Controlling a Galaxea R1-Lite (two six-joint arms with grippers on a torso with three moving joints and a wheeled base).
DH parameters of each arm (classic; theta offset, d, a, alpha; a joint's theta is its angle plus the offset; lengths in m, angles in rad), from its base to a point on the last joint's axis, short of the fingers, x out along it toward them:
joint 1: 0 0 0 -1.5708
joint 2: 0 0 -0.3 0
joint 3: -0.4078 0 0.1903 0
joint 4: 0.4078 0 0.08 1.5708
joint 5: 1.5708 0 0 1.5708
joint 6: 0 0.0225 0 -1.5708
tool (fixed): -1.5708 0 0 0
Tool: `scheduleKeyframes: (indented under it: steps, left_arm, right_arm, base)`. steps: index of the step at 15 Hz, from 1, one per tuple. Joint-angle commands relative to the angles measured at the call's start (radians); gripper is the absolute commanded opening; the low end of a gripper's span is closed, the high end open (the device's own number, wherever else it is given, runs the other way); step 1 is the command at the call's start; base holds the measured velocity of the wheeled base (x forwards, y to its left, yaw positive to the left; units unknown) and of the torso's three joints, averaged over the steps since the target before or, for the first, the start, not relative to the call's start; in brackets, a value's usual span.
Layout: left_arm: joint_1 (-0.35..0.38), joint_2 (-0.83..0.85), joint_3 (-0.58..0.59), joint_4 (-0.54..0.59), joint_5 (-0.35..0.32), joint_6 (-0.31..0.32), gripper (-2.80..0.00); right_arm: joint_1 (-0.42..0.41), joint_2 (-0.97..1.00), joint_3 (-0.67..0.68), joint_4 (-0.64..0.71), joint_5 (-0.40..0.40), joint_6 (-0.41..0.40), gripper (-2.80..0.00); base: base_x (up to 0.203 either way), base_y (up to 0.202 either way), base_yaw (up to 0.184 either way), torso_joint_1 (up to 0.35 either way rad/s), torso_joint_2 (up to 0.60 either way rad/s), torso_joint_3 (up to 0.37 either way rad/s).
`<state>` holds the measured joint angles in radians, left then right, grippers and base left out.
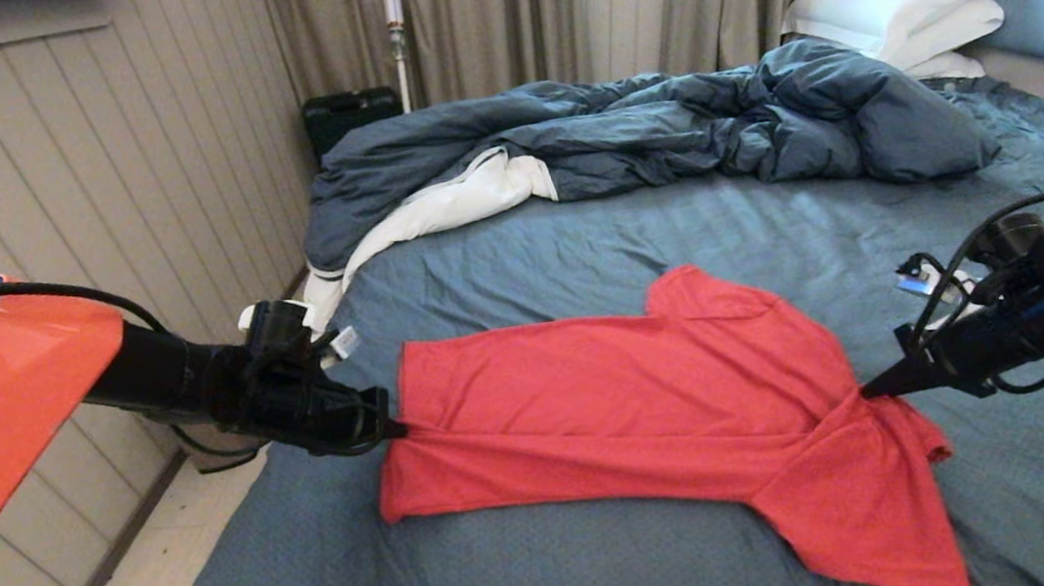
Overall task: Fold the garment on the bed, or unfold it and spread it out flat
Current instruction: Fold the red T-shirt
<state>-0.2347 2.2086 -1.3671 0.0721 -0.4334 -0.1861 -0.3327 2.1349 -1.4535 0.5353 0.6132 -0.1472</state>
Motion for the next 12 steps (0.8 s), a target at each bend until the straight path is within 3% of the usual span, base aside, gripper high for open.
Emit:
scheduleKeyframes:
  steps: [1,12]
  left_arm:
    - [0.000,0.006,-0.002,0.003,-0.002,-0.002,-2.80]
    - [0.014,-0.007,0.003,-0.048,0.010,-0.040,-2.80]
  right_arm:
    - [0.017,0.029,-0.029,0.003,0.003,0.011,-2.80]
    - [0.015,0.034,-0.082,0.005,0.001,0.019,-2.80]
  base:
    - [0.000,0.000,0.000,0.000,0.00,0.000]
    - [0.000,0.000,0.000,0.000,0.00,0.000]
